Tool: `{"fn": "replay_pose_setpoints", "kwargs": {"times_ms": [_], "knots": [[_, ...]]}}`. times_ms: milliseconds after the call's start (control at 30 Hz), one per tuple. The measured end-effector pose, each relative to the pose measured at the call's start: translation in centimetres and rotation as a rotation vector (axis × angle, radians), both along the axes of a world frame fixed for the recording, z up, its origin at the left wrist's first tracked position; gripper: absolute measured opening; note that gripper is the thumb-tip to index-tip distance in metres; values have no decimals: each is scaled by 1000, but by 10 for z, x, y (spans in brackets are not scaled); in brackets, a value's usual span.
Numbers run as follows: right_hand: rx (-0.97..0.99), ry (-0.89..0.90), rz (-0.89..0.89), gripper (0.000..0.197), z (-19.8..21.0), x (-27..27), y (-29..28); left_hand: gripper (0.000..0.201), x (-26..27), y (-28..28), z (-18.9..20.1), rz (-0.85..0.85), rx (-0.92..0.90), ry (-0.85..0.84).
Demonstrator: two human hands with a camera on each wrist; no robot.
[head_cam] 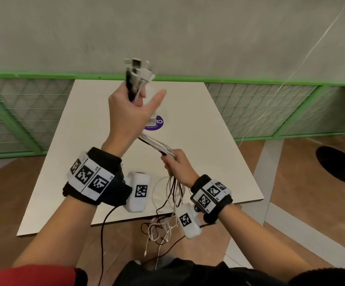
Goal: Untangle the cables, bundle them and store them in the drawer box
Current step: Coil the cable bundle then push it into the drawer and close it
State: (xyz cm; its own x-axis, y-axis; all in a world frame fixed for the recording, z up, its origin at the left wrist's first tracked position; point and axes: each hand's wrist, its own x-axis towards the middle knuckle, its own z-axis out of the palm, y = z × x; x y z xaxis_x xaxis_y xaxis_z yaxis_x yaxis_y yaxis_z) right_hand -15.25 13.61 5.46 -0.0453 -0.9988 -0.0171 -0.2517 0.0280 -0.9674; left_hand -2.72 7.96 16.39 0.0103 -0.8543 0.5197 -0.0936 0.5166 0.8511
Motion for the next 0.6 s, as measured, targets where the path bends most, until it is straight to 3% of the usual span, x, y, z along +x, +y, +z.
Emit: {"fn": "replay_pose_setpoints", "kwargs": {"times_ms": [67,167,300,367,500,600], "knots": [[-28,54,-4,24,6,2,-6,41,2,0,0,-64,-76,-330],[-65,116,25,26,18,-2,-13,52,1,7,-6,-87,-106,-969],[-46,114,86,20,36,-7,-18,60,2,9,-17,-183,84,-1304],[-20,58,131,19,45,-6,-20,42,1,9,-17,-102,116,-1314],[-9,-218,142,34,58,-8,-24,16,0,7,-7,111,82,-939],[-53,-131,171,32,43,-9,-21,27,14,-10,4,180,163,-695]]}}
